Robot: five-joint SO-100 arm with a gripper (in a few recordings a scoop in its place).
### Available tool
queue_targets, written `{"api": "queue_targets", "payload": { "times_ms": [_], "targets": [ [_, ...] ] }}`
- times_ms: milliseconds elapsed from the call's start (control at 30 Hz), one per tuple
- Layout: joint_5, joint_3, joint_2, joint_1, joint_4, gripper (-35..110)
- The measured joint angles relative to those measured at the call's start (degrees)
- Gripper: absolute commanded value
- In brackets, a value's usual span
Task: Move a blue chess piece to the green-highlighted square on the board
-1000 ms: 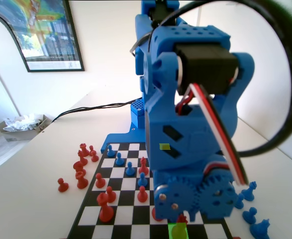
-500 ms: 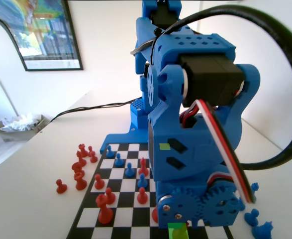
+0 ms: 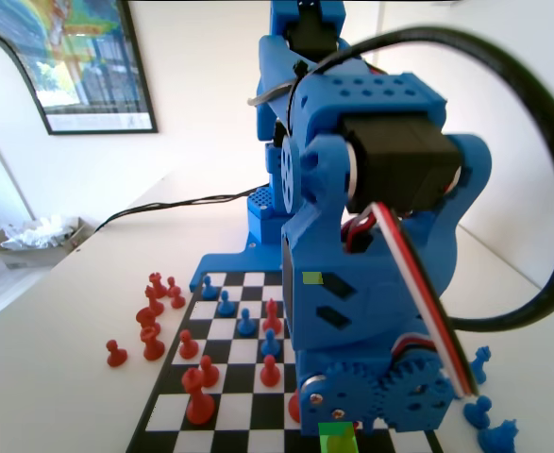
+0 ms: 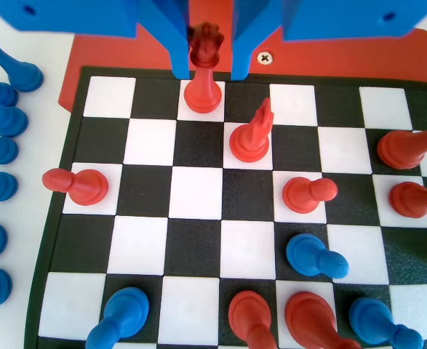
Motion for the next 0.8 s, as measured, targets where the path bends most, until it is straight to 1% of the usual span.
{"api": "queue_targets", "payload": {
  "times_ms": [67, 467, 567, 667, 800],
  "targets": [
    [0.0, -0.1, 0.0, -0.1, 0.0, 1],
    [2.5, -1.8, -0.1, -0.1, 0.6, 1],
    [3.5, -1.9, 0.1, -0.1, 3.2, 1],
    [4.5, -1.8, 3.5, 0.4, 3.9, 1],
    [5.6, 2.0, 12.6, 2.3, 5.0, 1]
  ]
}}
